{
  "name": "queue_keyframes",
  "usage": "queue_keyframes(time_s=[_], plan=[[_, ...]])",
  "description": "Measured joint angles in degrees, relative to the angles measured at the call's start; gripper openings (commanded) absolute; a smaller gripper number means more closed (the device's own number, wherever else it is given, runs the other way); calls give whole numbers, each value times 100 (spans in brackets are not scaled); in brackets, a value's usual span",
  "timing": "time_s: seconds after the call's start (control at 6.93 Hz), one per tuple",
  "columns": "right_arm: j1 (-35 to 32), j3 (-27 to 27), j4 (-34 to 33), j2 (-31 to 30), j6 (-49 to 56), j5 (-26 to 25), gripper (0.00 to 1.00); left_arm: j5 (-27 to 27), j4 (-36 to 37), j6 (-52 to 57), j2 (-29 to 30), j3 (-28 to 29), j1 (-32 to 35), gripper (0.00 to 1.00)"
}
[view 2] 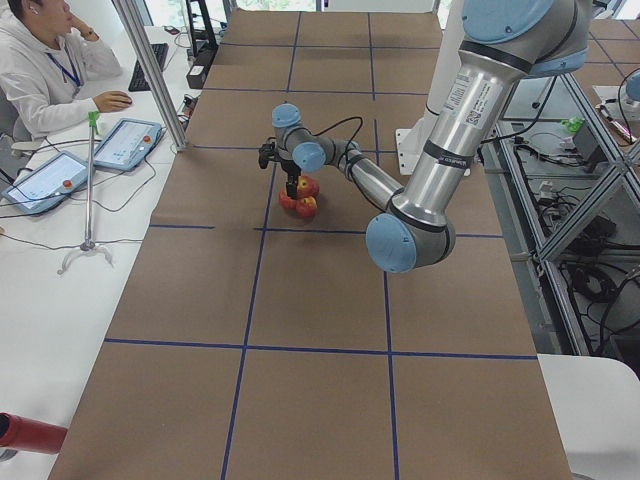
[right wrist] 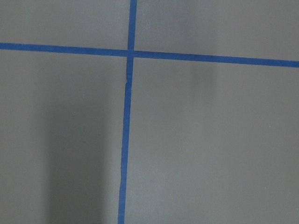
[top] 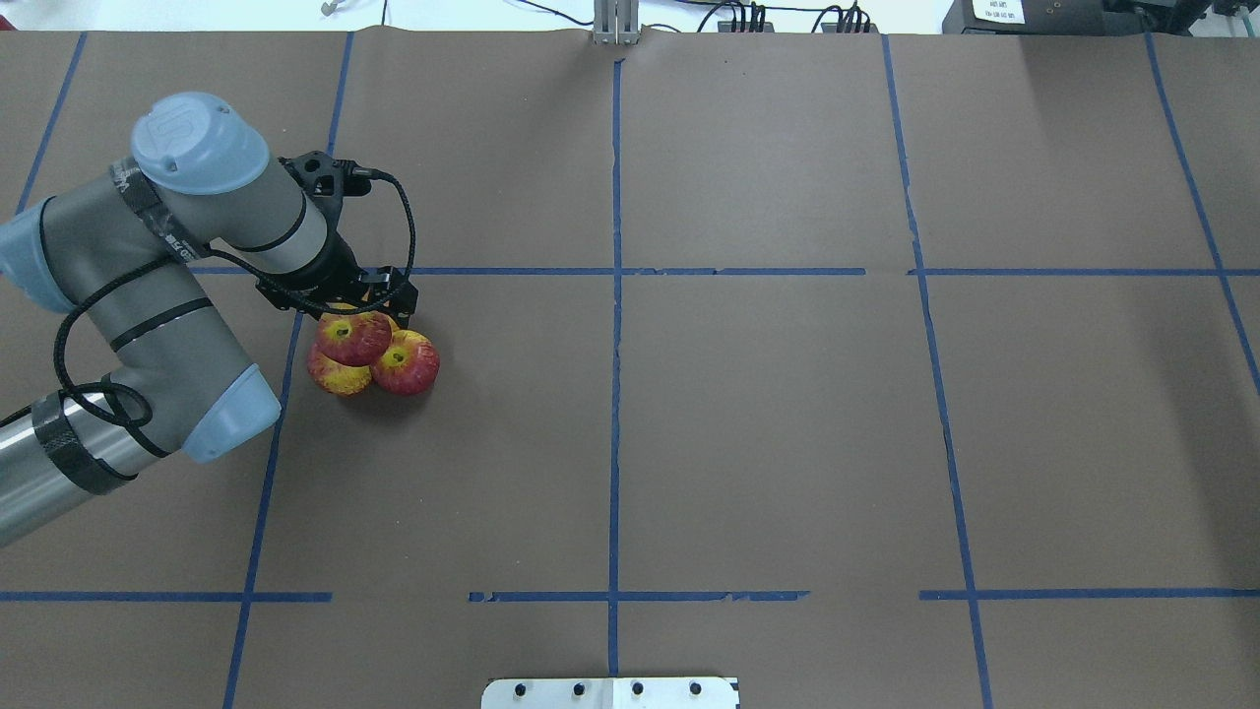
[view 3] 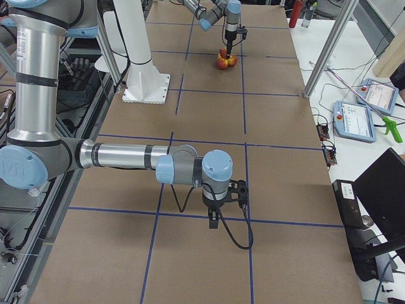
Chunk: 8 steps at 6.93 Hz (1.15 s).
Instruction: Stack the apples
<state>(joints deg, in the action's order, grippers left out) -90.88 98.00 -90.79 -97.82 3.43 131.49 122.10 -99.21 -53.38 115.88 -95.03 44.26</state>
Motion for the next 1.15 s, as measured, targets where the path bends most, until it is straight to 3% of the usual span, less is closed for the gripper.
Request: queue_keyframes(time_s=[0.29,0.72,0.87,1.15], plan=[[0,0,0,0,-2,-1,100,-15,252,22,-55,-303,105,100],[0,0,0,0,-5,-1,100,-13,1116,158,-133,-1417,732,100],[0,0,0,0,-5,-1,100,1,1216,423,-302,-1613,874,100],[0,0,0,0,-3,-1,100,80,1223,1574,-1214,-2077,1330,100]])
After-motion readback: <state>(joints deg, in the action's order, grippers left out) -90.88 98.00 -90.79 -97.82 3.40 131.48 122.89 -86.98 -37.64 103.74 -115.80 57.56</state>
